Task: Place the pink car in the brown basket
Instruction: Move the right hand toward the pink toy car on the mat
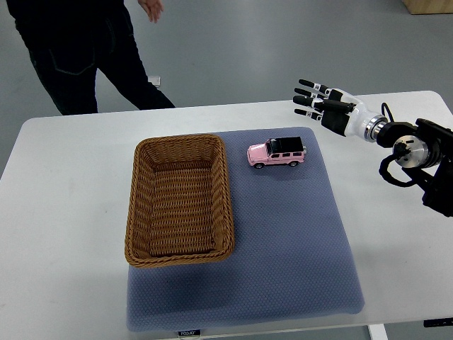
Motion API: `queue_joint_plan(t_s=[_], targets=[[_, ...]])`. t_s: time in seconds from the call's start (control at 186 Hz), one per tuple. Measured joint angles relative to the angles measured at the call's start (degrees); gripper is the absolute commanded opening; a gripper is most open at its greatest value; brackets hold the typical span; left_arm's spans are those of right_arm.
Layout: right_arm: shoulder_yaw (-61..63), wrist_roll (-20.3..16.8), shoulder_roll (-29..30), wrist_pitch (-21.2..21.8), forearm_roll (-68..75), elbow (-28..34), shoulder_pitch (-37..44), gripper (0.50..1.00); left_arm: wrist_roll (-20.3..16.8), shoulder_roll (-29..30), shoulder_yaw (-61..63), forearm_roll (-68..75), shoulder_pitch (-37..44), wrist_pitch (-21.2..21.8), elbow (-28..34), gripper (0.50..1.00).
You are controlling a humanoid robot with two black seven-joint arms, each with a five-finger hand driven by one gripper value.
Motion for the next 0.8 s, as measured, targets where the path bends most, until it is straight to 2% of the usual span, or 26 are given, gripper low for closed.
queue_joint_plan(t_s=[0.302,0.399,0.614,0.803], targets=[[-0.05,0.03,0.08,-0.34,-3.65,0.22,0.98,0.921,0.00,0.00,-0.02,0.00,-0.01,-0.06,0.00,1.000],[-0.30,1.52,0.10,-0.35,-7.24,0.44,1.76,0.921,0.00,0.00,-0.09,-0.06,-0.02,-0.05,0.12,1.000],[-0.90,8.13,-0.10,-0.35,-29.05,1.65,3.83,0.919,0.00,0.00,-0.04,-0.09,-0.05,0.18,0.63,1.000],[-1.08,10.43,0.15,-0.35,-49.95,1.97,4.52,0.919,0.00,0.00,-0.03,-0.09,-0.07,0.19,0.34,1.000]])
